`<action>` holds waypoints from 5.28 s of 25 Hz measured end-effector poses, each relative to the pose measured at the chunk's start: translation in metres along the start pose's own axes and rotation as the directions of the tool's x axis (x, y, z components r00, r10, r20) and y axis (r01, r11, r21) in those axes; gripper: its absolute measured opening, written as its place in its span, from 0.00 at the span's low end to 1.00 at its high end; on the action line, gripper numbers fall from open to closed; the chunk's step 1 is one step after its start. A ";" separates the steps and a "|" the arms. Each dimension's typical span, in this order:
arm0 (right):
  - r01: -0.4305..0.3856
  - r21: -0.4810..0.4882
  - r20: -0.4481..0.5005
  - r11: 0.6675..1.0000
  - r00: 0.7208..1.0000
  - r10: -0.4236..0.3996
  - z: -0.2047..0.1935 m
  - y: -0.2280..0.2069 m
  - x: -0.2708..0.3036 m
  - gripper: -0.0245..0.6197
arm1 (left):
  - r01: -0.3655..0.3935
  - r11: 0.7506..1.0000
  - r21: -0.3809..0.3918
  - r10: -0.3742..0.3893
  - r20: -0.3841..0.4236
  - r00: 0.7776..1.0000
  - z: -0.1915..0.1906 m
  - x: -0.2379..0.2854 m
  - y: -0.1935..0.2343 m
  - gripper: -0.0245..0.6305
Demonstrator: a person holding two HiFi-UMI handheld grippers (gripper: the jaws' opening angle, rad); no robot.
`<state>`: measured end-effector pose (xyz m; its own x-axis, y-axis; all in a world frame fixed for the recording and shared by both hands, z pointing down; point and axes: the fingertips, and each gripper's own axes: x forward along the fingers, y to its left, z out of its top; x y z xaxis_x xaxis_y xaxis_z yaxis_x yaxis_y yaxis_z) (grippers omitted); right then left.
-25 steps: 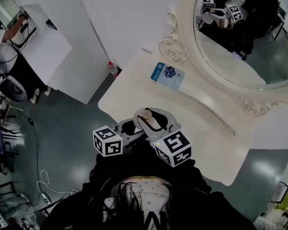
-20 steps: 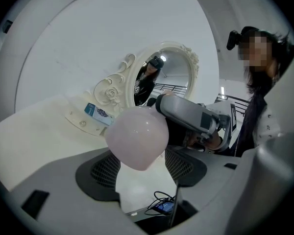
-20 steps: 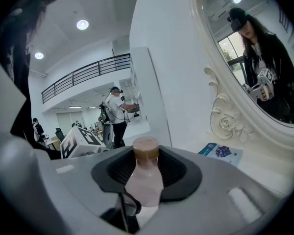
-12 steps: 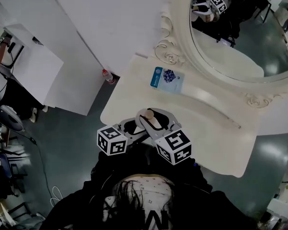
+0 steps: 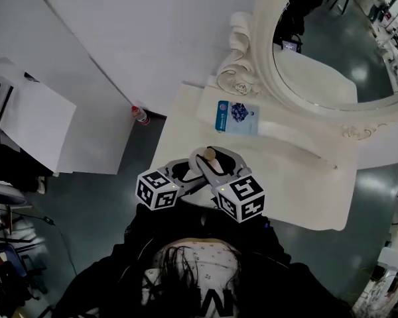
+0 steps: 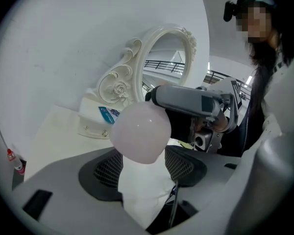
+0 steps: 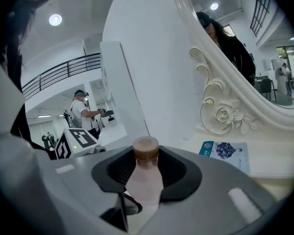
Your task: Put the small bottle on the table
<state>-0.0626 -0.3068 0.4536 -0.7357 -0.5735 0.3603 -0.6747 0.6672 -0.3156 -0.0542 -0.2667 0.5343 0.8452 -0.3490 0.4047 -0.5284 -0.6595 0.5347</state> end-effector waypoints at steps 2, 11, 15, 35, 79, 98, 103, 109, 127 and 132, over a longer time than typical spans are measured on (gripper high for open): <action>0.038 -0.004 -0.011 0.999 0.999 -0.038 -0.001 -0.005 0.010 0.27 | 0.019 1.000 -0.020 -0.019 -0.011 1.000 -0.004 -0.004 0.014 0.44; 0.205 0.030 -0.037 0.978 0.978 -0.204 -0.014 -0.045 0.041 0.27 | 0.007 0.996 -0.090 -0.007 -0.003 1.000 -0.006 -0.035 0.076 0.44; 0.248 0.074 -0.058 0.966 0.968 -0.244 -0.027 -0.063 0.056 0.27 | 0.011 0.997 -0.077 -0.010 0.012 1.000 0.005 -0.047 0.087 0.44; 0.305 0.091 -0.194 0.948 0.939 -0.283 -0.089 -0.099 0.117 0.27 | 0.028 0.997 -0.071 -0.025 0.054 0.998 0.022 -0.067 0.100 0.44; 0.359 0.042 -0.026 0.932 0.933 -0.358 -0.064 -0.088 0.106 0.31 | 0.080 0.997 -0.003 -0.080 0.008 0.997 0.012 -0.076 0.075 0.44; 0.334 0.218 0.129 0.917 0.922 -0.366 -0.054 -0.027 0.011 0.31 | 0.171 0.985 -0.021 -0.172 -0.044 0.984 -0.007 -0.048 0.046 0.44; 0.309 0.226 0.139 0.924 0.928 -0.345 -0.059 -0.017 -0.005 0.29 | 0.170 0.985 0.010 -0.170 -0.032 0.985 0.000 -0.047 0.030 0.44; 0.318 0.227 0.210 0.921 0.907 -0.365 -0.052 -0.005 -0.044 0.06 | 0.167 0.984 0.059 -0.167 0.004 0.986 0.009 -0.050 -0.006 0.44; 0.254 0.181 0.225 0.950 0.930 -0.292 -0.113 0.085 -0.180 0.05 | 0.189 0.977 0.096 -0.193 0.039 0.980 -0.082 -0.061 -0.161 0.43; 0.233 0.178 0.230 0.956 0.935 -0.271 -0.133 0.114 -0.203 0.05 | 0.175 0.980 0.089 -0.179 0.038 0.983 -0.114 -0.074 -0.190 0.42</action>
<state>0.0180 -0.0514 0.4610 -0.5186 -0.8262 0.2201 -0.8270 0.4194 -0.3744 -0.0256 -0.0400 0.4877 0.9286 -0.2504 0.2737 -0.3628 -0.7672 0.5290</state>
